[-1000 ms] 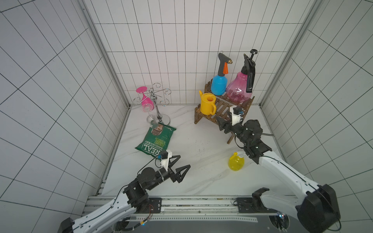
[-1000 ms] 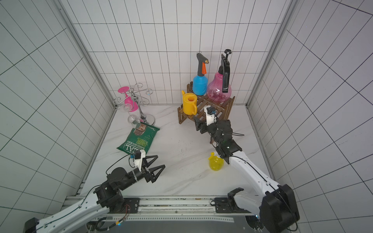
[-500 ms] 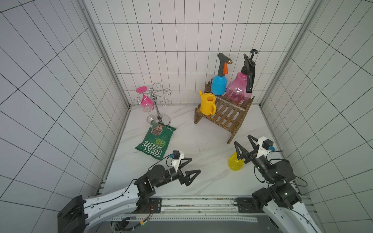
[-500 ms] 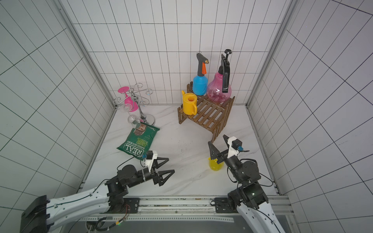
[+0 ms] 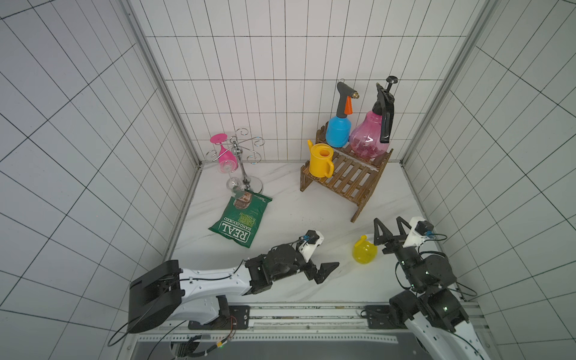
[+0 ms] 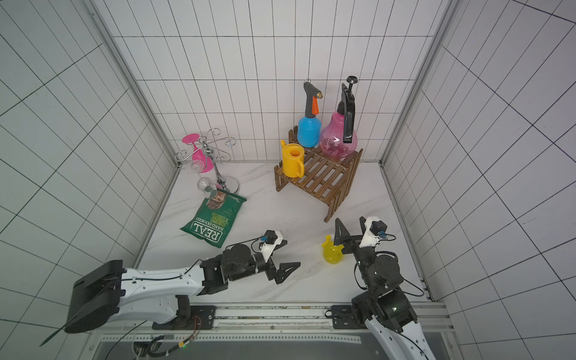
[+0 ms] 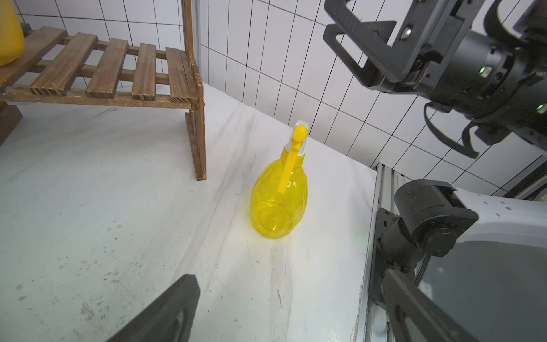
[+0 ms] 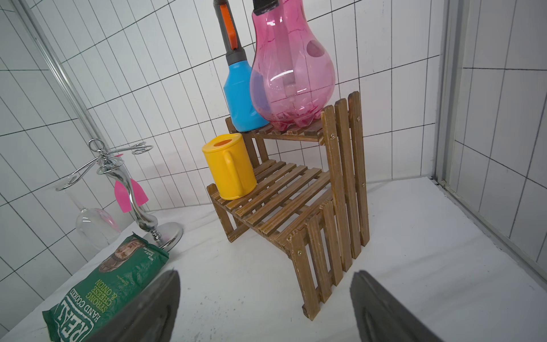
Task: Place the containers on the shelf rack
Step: 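Pick up a container from the center of the board.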
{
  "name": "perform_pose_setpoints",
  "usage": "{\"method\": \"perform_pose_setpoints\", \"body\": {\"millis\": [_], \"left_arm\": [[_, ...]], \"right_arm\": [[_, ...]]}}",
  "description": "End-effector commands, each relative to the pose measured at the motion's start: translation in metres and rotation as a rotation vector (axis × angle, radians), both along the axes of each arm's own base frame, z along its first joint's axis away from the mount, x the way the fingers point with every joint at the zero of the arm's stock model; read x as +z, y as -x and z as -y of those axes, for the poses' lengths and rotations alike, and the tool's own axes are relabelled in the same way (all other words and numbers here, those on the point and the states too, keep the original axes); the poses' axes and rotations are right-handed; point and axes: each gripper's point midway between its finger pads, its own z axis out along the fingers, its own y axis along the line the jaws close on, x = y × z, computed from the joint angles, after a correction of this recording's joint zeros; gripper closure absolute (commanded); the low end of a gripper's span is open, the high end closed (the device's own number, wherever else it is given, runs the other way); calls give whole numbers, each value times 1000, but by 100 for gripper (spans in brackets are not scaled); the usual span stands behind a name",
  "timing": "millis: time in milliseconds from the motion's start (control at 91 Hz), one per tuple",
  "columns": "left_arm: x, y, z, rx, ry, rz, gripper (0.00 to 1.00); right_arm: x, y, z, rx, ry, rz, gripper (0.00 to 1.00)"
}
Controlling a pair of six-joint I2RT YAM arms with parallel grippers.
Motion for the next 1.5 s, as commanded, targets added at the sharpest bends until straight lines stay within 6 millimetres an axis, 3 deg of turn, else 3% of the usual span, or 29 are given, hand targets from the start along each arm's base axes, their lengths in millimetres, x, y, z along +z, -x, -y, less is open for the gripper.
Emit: {"method": "perform_pose_setpoints", "body": {"millis": [0, 264, 418, 594, 715, 1110, 1319, 1484], "left_arm": [[15, -2, 16, -26, 23, 33, 2], [11, -15, 38, -3, -5, -11, 2], [-2, -23, 56, 4, -54, -47, 2], [-22, -45, 72, 81, -140, -62, 3], [-25, -52, 84, 87, -135, -74, 5], [-21, -63, 123, 53, -81, -65, 23], [-15, -72, 131, 39, -68, -57, 41], [-12, -59, 140, -60, -59, -60, 58]], "right_arm": [[-5, -2, 13, -69, -29, -11, 7], [-5, -2, 15, -80, -34, -13, 7], [-5, -1, 16, -82, -34, -11, 7], [-5, -1, 16, -82, -35, -10, 7], [-4, 0, 16, -81, -36, -9, 7], [-4, 0, 16, -77, -34, -7, 7], [-4, 0, 16, -78, -33, -7, 7], [-4, 0, 16, -80, -32, -6, 7]]}}
